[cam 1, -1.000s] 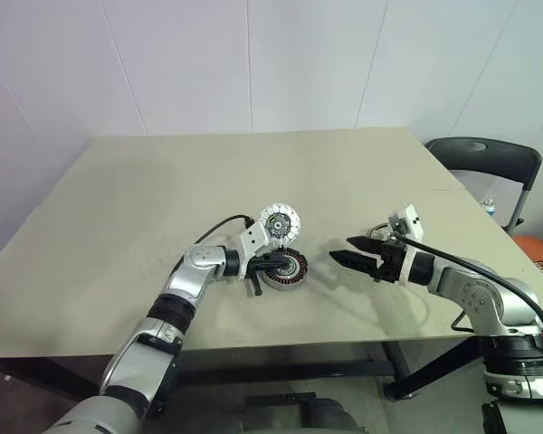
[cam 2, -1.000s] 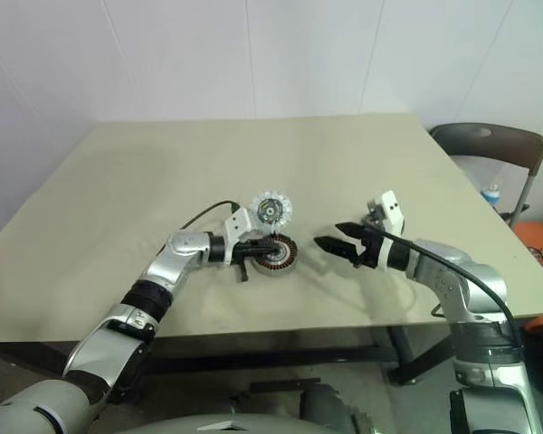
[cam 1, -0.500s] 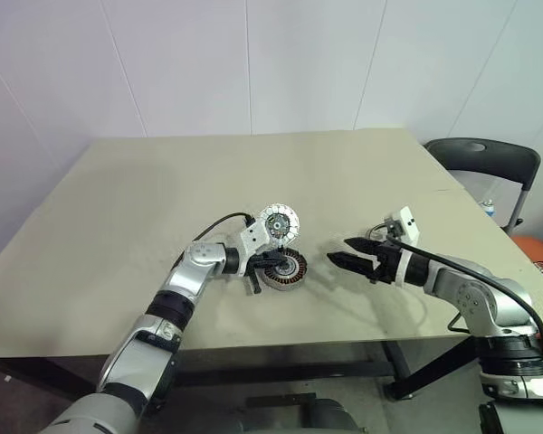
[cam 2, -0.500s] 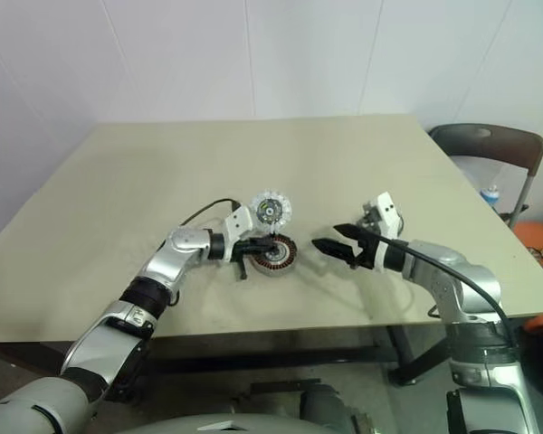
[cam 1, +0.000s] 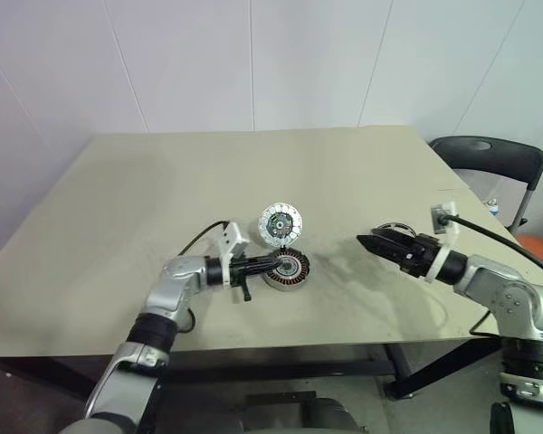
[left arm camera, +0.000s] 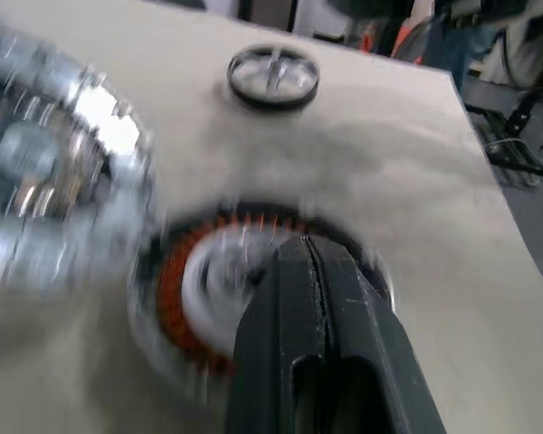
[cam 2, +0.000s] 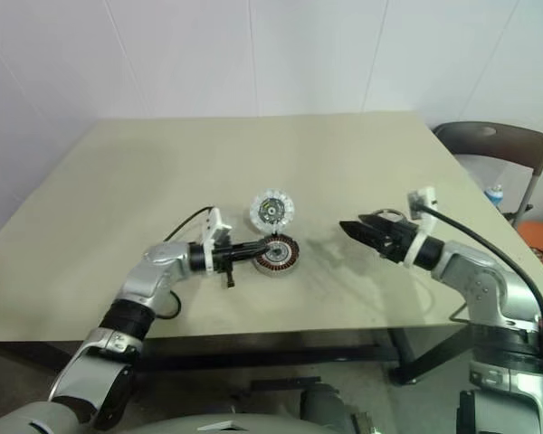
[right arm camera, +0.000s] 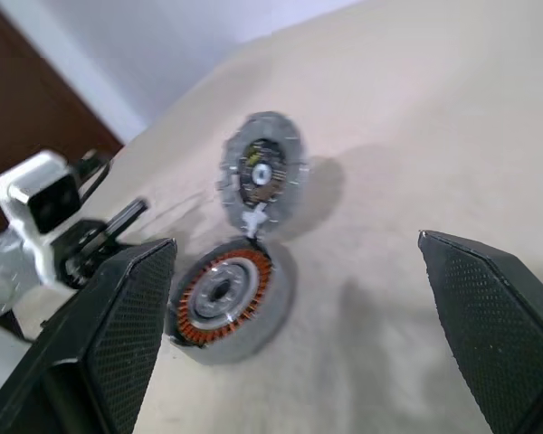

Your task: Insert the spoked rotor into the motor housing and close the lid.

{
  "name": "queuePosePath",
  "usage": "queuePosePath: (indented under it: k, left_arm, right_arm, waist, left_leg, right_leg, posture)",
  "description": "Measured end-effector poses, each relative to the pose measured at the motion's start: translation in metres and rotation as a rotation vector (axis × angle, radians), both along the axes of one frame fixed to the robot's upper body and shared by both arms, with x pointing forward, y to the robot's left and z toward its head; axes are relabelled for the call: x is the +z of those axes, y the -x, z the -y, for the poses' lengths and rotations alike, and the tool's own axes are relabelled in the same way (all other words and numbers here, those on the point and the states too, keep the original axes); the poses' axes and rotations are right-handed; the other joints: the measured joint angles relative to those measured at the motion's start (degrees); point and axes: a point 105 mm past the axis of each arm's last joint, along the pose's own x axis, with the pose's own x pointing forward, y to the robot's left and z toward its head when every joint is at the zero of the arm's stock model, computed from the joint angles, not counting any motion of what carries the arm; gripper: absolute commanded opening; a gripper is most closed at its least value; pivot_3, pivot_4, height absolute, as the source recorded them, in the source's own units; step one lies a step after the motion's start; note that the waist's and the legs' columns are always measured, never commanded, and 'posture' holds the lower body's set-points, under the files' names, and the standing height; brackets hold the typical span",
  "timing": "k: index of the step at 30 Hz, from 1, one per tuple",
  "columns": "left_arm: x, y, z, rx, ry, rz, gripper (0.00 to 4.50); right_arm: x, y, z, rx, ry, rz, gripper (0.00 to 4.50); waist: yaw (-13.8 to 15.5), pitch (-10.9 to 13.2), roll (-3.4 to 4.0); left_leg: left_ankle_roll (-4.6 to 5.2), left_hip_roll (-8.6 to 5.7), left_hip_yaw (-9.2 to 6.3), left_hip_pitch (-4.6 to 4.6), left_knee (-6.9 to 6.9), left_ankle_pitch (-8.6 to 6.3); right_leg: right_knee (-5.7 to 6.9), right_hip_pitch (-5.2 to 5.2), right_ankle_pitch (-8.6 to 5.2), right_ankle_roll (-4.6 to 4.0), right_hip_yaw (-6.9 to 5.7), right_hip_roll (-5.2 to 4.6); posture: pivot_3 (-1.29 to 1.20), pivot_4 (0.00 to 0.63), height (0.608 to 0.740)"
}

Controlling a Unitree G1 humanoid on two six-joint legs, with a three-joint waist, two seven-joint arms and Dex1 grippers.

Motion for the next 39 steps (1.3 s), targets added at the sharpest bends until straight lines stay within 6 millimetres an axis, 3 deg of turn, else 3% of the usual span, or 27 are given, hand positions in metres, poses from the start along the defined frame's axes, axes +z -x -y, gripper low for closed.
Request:
queuePosePath:
  k: [7,19,34,37,39]
  left_arm:
    - [-0.005,0.005,-0.031,0.101,-0.005,-0.008,0.00]
    - [0.004,0.006,-0.030,0.122,0.037,0.012,0.00]
    - [0.003,0.006,-0.029,0.136,0.040,0.009,0.00]
    - [0.003,0.006,-0.029,0.135,0.038,0.007,0.00]
    - [0.002,0.006,-0.029,0.131,0.033,0.004,0.00]
  right_arm:
    - [-0.013,0.002,0.051,-0.192,-0.056,-0.123,4.49]
    - [-0.053,-0.009,0.094,-0.519,0.020,-0.370,4.49]
    - [-0.063,-0.029,0.059,-0.492,-0.052,-0.385,4.49]
    - [-0.062,-0.037,0.049,-0.484,-0.081,-0.363,3.86]
    - [-0.063,-0.040,0.043,-0.482,-0.096,-0.355,3.19]
  waist:
    - [-0.12,0.02,0.03]
    - [-0.17,0.02,0.09]
    - [-0.37,0.02,0.12]
    - [-0.44,0.02,0.14]
    - [-0.44,0.02,0.15]
  left_leg:
    - [0.01,0.00,0.06,0.02,0.00,-0.01]
    - [0.01,0.00,0.16,0.03,0.00,0.00]
    - [0.01,0.01,0.16,0.05,0.00,0.00]
    - [0.01,0.01,0.15,0.06,0.00,0.00]
    - [0.01,0.01,0.14,0.05,-0.01,0.00]
  right_leg:
    - [0.01,0.22,-0.01,0.00,0.02,0.03]
    - [0.01,0.29,-0.01,0.01,0.12,0.05]
    - [0.03,0.29,-0.01,0.01,0.13,0.06]
    - [0.03,0.29,-0.01,0.01,0.13,0.07]
    - [0.02,0.28,-0.01,0.01,0.13,0.06]
  posture:
    - [0.00,0.000,0.740]
    - [0.00,0.000,0.740]
    - [0.00,0.000,0.740]
    - [0.00,0.000,0.740]
    - [0.00,0.000,0.740]
